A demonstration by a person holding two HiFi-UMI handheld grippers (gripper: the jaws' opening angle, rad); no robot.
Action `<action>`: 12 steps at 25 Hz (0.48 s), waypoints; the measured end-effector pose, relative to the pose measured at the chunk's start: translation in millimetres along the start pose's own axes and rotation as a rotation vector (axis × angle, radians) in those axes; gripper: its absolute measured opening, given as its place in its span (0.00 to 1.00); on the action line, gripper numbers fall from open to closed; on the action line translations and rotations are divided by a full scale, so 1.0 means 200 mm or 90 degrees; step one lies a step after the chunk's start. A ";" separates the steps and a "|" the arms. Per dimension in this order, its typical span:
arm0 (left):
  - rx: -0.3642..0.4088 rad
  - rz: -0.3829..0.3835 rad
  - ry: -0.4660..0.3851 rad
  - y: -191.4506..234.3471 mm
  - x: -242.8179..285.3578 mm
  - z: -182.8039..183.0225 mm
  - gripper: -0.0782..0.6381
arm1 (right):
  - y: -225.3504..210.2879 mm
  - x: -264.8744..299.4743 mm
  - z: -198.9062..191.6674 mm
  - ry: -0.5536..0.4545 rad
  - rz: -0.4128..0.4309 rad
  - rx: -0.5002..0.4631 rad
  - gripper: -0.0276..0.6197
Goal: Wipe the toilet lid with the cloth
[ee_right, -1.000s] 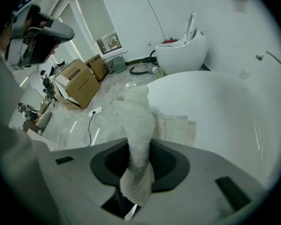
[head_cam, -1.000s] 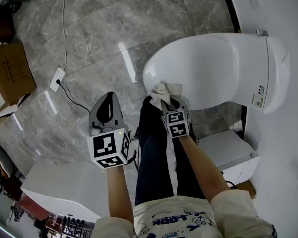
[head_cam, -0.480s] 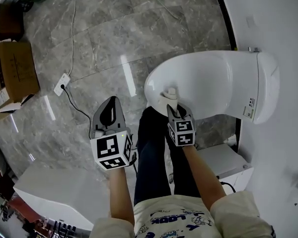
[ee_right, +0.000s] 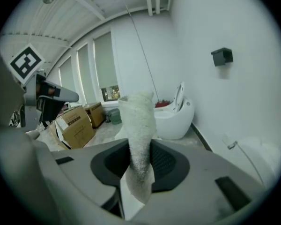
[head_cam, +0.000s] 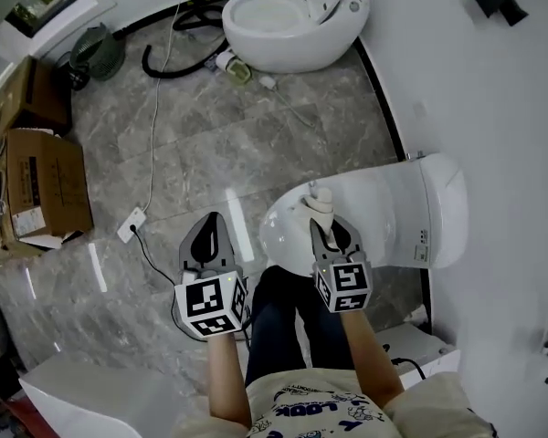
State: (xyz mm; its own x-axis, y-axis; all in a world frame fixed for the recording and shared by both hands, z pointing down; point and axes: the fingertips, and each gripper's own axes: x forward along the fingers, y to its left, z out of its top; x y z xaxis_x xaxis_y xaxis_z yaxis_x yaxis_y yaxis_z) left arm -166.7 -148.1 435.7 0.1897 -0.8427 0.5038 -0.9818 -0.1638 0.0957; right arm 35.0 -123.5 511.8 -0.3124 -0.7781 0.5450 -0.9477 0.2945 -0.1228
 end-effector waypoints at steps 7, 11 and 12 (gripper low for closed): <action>0.016 0.002 -0.098 -0.21 -0.27 0.51 0.11 | -0.08 -0.42 0.69 -0.137 -0.017 -0.034 0.19; 0.026 -0.006 -0.151 -0.31 -0.42 0.74 0.11 | -0.11 -0.63 0.98 -0.203 -0.032 -0.058 0.19; 0.029 -0.008 -0.166 -0.33 -0.45 0.79 0.11 | -0.12 -0.67 1.05 -0.218 -0.036 -0.064 0.19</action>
State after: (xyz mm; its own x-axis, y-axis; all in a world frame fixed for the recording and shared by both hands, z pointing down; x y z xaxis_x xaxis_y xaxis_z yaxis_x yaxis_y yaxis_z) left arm -118.2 -142.1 247.3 0.2010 -0.9433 0.2640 -0.9796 -0.1924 0.0585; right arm 86.2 -143.3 267.4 -0.2799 -0.9305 0.2363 -0.9582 0.2860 -0.0089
